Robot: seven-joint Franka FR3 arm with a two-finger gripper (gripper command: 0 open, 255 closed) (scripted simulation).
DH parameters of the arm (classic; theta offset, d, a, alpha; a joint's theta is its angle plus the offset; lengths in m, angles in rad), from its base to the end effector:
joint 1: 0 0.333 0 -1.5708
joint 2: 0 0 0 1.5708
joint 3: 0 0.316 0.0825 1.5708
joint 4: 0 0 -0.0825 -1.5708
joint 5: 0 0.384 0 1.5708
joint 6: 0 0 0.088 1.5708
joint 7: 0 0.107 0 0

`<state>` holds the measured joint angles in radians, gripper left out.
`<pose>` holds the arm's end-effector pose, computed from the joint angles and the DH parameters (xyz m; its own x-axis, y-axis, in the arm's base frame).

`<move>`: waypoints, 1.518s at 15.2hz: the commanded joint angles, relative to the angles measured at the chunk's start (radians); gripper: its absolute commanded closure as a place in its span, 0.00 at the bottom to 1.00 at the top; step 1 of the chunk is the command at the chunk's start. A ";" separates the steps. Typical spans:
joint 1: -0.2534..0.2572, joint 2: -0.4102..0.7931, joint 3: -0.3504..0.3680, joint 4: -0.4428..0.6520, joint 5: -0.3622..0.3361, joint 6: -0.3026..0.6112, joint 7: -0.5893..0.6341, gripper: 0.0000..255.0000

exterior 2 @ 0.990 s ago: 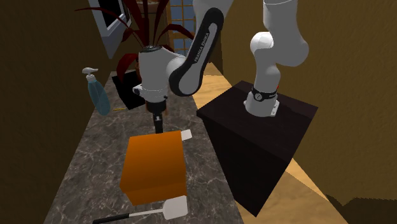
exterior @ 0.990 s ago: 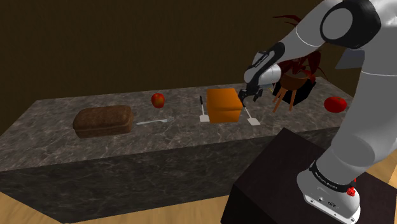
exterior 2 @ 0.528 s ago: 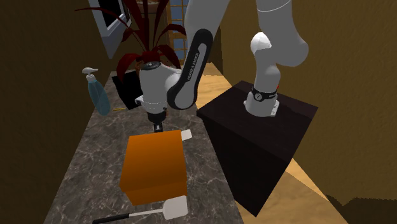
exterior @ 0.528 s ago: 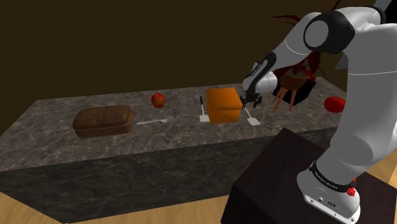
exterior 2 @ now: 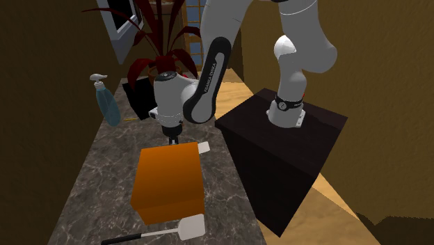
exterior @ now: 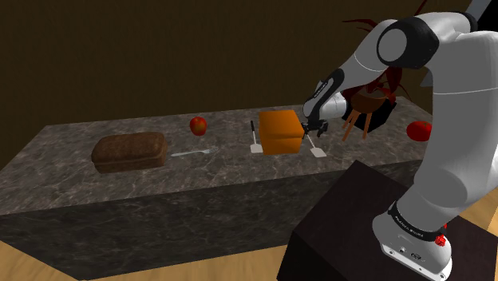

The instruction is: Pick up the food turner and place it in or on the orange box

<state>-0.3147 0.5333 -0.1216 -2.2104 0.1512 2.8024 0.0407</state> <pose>0.4953 -0.2417 0.1419 0.8239 -0.5628 0.0664 -0.5640 -0.8257 -0.0004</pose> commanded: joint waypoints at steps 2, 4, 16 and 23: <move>0.000 0.000 0.000 0.000 0.000 0.000 0.000 1.00; 0.000 0.000 0.000 0.000 0.000 0.000 0.000 1.00; 0.014 -0.066 -0.017 -0.016 -0.015 -0.049 0.011 1.00; 0.031 -0.154 -0.040 -0.030 -0.041 -0.123 0.030 1.00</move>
<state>-0.2864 0.3925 -0.1584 -2.2385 0.1143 2.6902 0.0671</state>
